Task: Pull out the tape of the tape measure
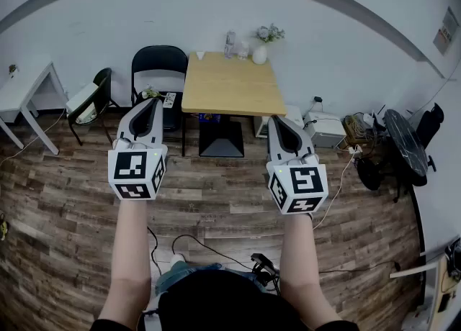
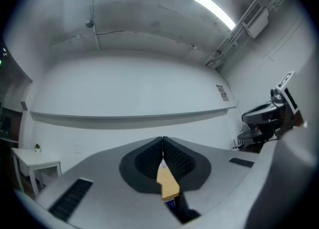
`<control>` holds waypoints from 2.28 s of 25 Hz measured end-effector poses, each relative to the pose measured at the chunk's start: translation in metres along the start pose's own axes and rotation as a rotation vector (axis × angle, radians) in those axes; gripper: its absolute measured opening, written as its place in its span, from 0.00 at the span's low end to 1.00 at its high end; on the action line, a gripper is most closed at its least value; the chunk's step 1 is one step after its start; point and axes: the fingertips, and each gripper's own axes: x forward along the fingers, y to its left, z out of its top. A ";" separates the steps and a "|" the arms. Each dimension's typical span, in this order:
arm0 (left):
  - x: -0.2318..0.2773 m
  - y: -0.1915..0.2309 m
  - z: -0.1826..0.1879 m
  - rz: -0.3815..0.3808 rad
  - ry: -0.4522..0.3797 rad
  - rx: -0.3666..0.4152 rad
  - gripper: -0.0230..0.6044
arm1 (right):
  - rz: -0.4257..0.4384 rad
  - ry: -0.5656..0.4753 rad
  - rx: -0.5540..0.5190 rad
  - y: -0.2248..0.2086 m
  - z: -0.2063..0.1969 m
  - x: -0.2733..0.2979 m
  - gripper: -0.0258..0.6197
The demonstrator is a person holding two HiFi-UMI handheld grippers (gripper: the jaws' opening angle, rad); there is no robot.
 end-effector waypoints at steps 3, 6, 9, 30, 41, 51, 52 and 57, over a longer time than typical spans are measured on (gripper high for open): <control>-0.003 -0.019 0.012 -0.013 -0.015 0.027 0.06 | 0.015 -0.008 0.005 -0.007 0.001 -0.009 0.06; -0.012 -0.035 0.016 -0.024 -0.012 0.061 0.06 | 0.023 -0.014 0.003 -0.011 0.002 -0.022 0.06; -0.023 -0.042 0.013 -0.004 -0.004 0.053 0.06 | 0.034 -0.012 0.001 -0.013 -0.003 -0.035 0.06; 0.047 -0.035 -0.041 -0.018 0.114 -0.044 0.60 | 0.031 0.080 0.222 -0.066 -0.052 0.011 0.52; 0.185 0.027 -0.090 -0.053 0.118 -0.074 0.60 | 0.005 0.089 0.182 -0.095 -0.068 0.158 0.52; 0.312 0.079 -0.138 -0.091 0.155 -0.081 0.60 | -0.102 0.098 0.169 -0.126 -0.094 0.282 0.52; 0.320 0.085 -0.143 -0.090 0.160 -0.090 0.60 | -0.107 0.106 0.168 -0.128 -0.098 0.291 0.52; 0.342 0.109 -0.169 -0.070 0.183 -0.112 0.60 | -0.117 0.147 0.163 -0.125 -0.118 0.330 0.42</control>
